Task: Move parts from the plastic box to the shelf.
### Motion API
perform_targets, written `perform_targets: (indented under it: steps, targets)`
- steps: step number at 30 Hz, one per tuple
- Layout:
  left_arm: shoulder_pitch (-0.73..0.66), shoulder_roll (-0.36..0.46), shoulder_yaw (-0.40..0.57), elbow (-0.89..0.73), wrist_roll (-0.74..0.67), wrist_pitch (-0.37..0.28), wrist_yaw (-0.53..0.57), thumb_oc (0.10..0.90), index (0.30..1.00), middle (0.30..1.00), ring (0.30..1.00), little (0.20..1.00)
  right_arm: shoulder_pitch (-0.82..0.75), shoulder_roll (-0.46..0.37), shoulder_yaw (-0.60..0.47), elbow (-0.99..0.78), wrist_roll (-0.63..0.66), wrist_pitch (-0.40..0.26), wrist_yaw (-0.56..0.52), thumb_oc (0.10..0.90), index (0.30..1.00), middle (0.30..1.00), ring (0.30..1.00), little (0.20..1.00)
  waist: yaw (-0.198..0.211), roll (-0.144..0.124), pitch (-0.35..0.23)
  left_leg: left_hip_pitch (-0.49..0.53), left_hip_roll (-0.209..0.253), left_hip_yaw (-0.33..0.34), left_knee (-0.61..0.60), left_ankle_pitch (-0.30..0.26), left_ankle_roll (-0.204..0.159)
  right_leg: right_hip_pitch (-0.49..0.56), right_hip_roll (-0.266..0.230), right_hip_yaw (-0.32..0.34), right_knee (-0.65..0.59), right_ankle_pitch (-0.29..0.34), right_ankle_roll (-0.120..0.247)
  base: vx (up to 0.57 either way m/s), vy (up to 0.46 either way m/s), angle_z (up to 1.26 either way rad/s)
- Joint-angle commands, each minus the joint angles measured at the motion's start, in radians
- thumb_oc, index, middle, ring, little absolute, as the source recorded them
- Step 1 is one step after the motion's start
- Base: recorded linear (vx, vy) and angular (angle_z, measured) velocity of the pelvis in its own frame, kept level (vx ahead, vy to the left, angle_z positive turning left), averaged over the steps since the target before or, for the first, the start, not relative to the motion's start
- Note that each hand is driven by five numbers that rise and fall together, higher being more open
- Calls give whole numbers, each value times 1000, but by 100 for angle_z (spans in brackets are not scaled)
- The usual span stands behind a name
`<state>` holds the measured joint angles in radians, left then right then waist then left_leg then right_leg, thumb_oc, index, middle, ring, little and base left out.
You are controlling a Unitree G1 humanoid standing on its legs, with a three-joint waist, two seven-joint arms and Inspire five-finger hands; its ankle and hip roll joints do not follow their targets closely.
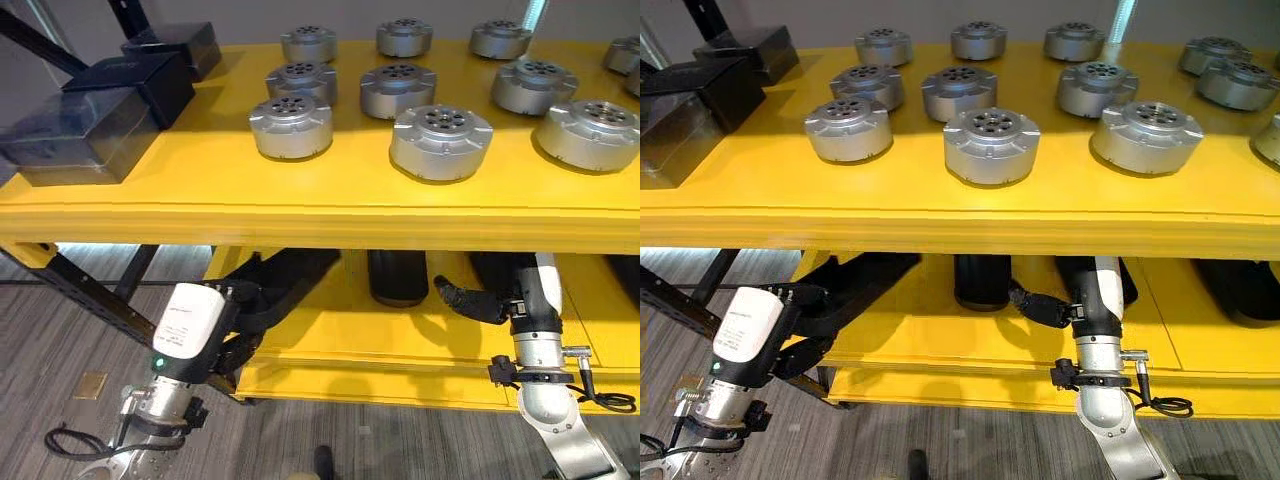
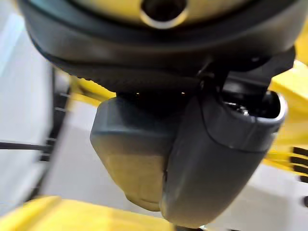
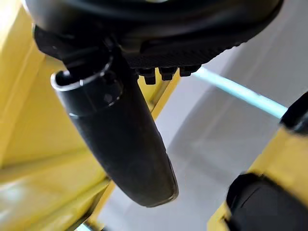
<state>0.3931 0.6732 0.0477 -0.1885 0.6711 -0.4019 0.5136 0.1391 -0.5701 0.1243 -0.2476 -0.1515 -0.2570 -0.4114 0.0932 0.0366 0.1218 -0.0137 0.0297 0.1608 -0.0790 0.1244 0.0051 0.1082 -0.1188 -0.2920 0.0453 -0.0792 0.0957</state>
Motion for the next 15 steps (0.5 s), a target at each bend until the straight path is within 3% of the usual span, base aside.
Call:
perform_targets:
  steps: [1, 2, 3, 6, 7, 9, 10, 11, 12, 13, 15]
  targets:
    - [-60, 19, 124, -51, -71, 23, 195, 400, 300, 300, 300, 300, -153, -42, 5, -157, 12, -129, -59, 900, 1000, 1000, 1000, 1000, 20, -58, -14, 38, 20, 150, 197, -210, -30, -20, -32, -63, 26, 21, -2, 1, -127, 15]
    - [-63, 18, 121, -48, -71, 30, 203, 400, 300, 300, 300, 300, -157, -42, 5, -159, 13, -124, -66, 900, 1000, 1000, 1000, 1000, 19, -59, -15, 40, 21, 151, 212, -227, -35, -15, -34, -60, 28, 11, 2, -84, -107, 20]
    - [-74, 15, 116, -36, -77, 46, 214, 400, 300, 300, 300, 300, -167, -43, 3, -164, 16, -109, -78, 900, 1000, 1000, 1000, 1000, 13, -61, -1, 19, 38, 193, 261, -234, -37, -19, -43, -88, 39, 13, -4, -86, -57, 40]
    - [-106, 9, 116, -14, -69, 77, 238, 400, 300, 300, 300, 300, -191, -43, -1, -166, 4, -95, -91, 900, 1000, 1000, 1000, 1000, 3, -61, 21, -23, 127, 239, 349, -205, -73, -24, -52, -113, 69, -8, -17, -89, -13, 62]
    - [-105, 6, 121, -13, -64, 84, 240, 400, 300, 300, 300, 300, -194, -42, -1, -170, 2, -88, -91, 900, 1000, 1000, 1000, 1000, 3, -58, 22, -23, 166, 233, 340, -175, -86, -28, -53, -115, 84, -18, -22, -4, 156, 44]
    - [-69, 2, 157, -18, -76, 104, 246, 400, 300, 300, 300, 300, -174, -52, -17, -189, 18, -91, -77, 900, 1000, 1000, 1000, 1000, -4, -45, 13, 7, 282, 194, 249, -54, -122, -48, -67, -113, 132, -52, -29, 25, 302, 13]
    - [-56, 1, 166, -23, -79, 106, 246, 400, 300, 300, 300, 300, -164, -55, -22, -193, 26, -97, -71, 900, 1000, 1000, 1000, 1000, -7, -43, 10, 16, 304, 188, 225, -17, -135, -55, -69, -113, 148, -62, -33, 28, 382, 7]
    - [-37, 1, 181, -30, -87, 108, 249, 400, 300, 300, 300, 300, -143, -61, -33, -203, 42, -110, -67, 900, 1000, 1000, 1000, 1000, -14, -41, 7, 27, 366, 175, 180, 68, -160, -69, -84, -112, 174, -74, -31, 46, 468, 0]
    - [-29, 1, 191, -27, -94, 111, 249, 400, 300, 300, 300, 300, -128, -70, -47, -208, 57, -120, -59, 900, 1000, 1000, 1000, 1000, -27, -42, 3, 36, 417, 169, 160, 117, -179, -76, -109, -107, 192, -81, -24, 35, 545, -13]
    - [-22, 0, 196, -28, -100, 112, 246, 400, 300, 300, 300, 300, -110, -78, -59, -220, 75, -130, -46, 900, 1000, 1000, 1000, 1000, -39, -42, 0, 45, 447, 168, 133, 165, -199, -92, -125, -110, 228, -97, -23, 23, 408, -14]
    - [-29, 3, 192, -22, -113, 117, 237, 400, 300, 300, 300, 300, -90, -84, -73, -234, 84, -139, -38, 900, 1000, 1000, 1000, 1000, -62, -36, -2, 55, 483, 173, 119, 208, -215, -125, -153, -104, 296, -120, -24, -30, 411, 0]
